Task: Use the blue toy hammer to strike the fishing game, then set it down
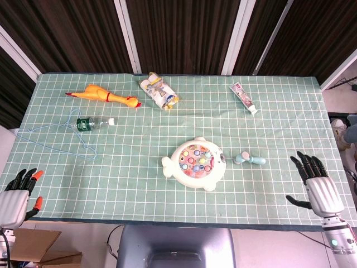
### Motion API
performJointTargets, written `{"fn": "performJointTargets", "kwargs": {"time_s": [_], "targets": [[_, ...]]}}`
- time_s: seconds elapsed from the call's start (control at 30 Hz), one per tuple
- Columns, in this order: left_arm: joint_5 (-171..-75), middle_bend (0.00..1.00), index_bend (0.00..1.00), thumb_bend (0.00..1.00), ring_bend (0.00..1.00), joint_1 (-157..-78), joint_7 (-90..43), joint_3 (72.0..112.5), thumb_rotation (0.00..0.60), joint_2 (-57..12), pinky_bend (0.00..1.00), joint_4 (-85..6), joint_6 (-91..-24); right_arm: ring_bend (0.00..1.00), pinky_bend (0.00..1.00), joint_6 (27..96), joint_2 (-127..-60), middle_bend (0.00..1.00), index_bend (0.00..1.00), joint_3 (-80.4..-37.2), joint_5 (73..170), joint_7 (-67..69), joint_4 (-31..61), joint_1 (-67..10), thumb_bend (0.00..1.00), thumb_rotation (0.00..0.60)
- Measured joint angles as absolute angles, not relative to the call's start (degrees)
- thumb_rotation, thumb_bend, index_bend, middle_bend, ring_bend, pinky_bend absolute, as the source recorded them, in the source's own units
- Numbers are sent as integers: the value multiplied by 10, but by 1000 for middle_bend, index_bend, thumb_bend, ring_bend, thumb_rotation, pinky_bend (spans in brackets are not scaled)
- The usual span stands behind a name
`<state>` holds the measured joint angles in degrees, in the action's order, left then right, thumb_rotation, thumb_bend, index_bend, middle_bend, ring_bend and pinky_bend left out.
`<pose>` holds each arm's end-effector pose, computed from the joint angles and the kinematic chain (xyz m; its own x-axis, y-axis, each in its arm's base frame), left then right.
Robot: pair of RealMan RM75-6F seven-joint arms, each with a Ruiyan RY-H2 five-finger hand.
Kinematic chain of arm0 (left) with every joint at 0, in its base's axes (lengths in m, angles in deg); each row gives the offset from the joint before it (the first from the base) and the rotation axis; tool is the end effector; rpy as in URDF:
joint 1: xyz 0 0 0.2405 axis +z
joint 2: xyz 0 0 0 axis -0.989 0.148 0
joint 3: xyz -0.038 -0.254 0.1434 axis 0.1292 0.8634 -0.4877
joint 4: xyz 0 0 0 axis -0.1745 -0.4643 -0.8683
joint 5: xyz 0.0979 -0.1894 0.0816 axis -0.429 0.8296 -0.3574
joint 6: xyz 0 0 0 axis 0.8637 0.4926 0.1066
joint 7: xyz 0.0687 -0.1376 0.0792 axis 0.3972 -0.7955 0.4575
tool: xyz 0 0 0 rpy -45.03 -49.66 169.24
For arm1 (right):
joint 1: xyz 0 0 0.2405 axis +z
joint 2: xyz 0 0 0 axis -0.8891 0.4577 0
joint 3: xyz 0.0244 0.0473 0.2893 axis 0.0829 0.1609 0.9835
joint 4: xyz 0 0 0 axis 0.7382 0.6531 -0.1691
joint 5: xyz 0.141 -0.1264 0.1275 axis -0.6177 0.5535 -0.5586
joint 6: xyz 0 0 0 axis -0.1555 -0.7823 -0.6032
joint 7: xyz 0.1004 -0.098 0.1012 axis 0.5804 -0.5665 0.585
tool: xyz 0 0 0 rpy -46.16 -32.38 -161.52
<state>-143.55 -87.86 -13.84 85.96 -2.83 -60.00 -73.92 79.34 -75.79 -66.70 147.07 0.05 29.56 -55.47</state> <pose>-0.3622 0.2188 0.1488 0.5360 0.0988 0.8384 0.8411 0.0224 -0.5404 -0.3518 -0.2280 0.1445 0.4291 -0.0428 0.9022 -0.9011 -0.0895 0.4243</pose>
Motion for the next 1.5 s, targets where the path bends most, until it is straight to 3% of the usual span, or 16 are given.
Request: {"fn": "performJointTargets", "kwargs": {"time_s": [0.37,0.57,0.93,1.27,1.5], "targets": [[-1439,89,170,444,26,-886,-155,856,600,-26,237,-600,-726,0,16,778,-770,16,112,-665,1464,-14,280,-546,0,600],[-1444,91,178,444,26,-891,-180,853,600,-18,240,-600,-715,0,0,771,-796,15,297,-658,1461,-40,251,-534,2,600],[-1463,92,190,444,30,-879,-199,844,600,-7,243,-603,-736,0,0,686,-845,48,435,-638,1449,-25,172,-465,209,600],[-1463,93,191,444,36,-881,-196,840,600,-5,245,-606,-729,0,0,651,-921,83,452,-626,1434,-4,75,-424,324,600],[-1464,93,192,445,37,-881,-197,839,600,-5,245,-606,-730,41,16,638,-964,221,452,-618,1422,14,23,-405,361,600]]}}
